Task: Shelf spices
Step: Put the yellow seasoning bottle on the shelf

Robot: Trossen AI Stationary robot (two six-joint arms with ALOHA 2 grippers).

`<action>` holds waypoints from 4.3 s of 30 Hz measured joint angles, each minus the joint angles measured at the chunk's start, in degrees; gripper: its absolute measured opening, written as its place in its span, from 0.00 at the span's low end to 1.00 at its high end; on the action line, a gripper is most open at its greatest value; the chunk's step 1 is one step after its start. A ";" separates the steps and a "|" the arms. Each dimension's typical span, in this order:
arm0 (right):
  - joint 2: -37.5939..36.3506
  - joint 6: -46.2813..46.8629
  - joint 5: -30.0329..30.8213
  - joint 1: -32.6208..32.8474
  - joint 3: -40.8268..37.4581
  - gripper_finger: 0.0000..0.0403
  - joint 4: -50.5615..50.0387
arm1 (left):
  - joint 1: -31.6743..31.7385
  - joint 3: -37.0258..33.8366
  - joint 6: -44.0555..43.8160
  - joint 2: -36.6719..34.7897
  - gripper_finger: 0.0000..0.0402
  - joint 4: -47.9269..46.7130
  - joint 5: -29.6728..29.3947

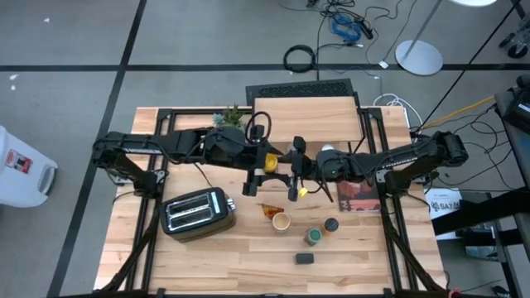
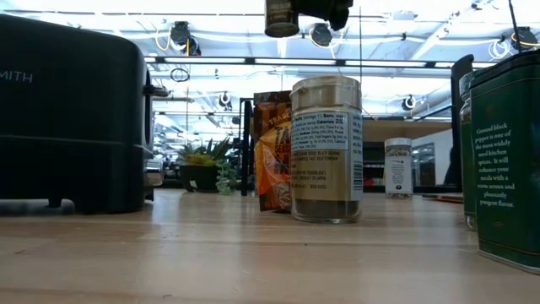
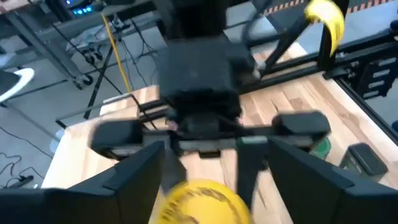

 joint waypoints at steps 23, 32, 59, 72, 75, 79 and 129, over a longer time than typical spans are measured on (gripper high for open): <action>-1.23 -0.23 -8.93 -9.63 0.00 0.39 1.54 | 0.02 -0.04 2.53 -10.79 0.80 -0.73 -3.84; -7.42 -3.25 -17.85 -20.00 0.00 0.39 -0.61 | 0.02 -2.60 1.08 -11.17 0.80 -6.83 -7.54; -14.70 -1.50 -41.34 -55.86 0.02 0.39 -17.02 | 7.40 -28.23 -0.62 -11.15 0.80 22.99 8.69; -14.70 -1.95 -54.26 -67.86 -0.59 0.39 -16.69 | 9.11 -34.93 -2.08 -11.17 0.80 30.76 10.94; -14.93 -1.98 -55.99 -70.24 -1.79 0.39 -16.66 | 9.07 -35.52 -2.08 -11.15 0.80 31.05 10.97; -15.88 -2.08 -56.91 -72.57 -4.71 0.39 -14.99 | 9.07 -36.02 -2.05 -11.15 0.80 30.86 10.97; -16.58 -1.43 -44.28 -79.82 -21.90 0.39 -5.95 | 9.07 -36.02 -2.62 -11.15 0.80 32.39 10.73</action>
